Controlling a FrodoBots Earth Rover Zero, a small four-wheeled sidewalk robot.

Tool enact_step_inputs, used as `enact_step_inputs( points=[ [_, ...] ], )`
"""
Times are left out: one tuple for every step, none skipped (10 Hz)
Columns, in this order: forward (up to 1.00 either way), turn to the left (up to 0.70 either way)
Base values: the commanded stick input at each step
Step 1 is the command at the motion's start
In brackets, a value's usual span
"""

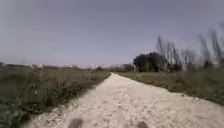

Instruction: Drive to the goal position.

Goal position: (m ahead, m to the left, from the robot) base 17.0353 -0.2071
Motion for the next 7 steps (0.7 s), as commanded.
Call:
enact_step_inputs(
  points=[
    [0.7,0.0],
    [0.7,0.0],
    [0.7,0.0],
    [0.7,0.0],
    [0.7,0.0],
    [0.66,0.0],
    [0.66,-0.07]
  ],
)
